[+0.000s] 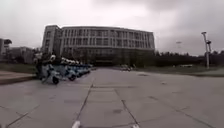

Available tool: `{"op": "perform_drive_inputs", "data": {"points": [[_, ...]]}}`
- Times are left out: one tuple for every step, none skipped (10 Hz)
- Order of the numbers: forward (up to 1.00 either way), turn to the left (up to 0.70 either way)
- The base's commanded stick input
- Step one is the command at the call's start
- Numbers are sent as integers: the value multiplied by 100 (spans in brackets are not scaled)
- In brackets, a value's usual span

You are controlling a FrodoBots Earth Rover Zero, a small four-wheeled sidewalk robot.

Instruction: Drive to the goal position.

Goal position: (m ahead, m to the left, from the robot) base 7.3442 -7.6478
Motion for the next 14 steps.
{"op": "perform_drive_inputs", "data": {"points": [[70,0],[70,0],[70,0],[70,0],[70,-6],[70,-35],[70,-27],[70,-19],[70,-6],[70,0],[70,0],[70,0],[70,0],[70,0]]}}
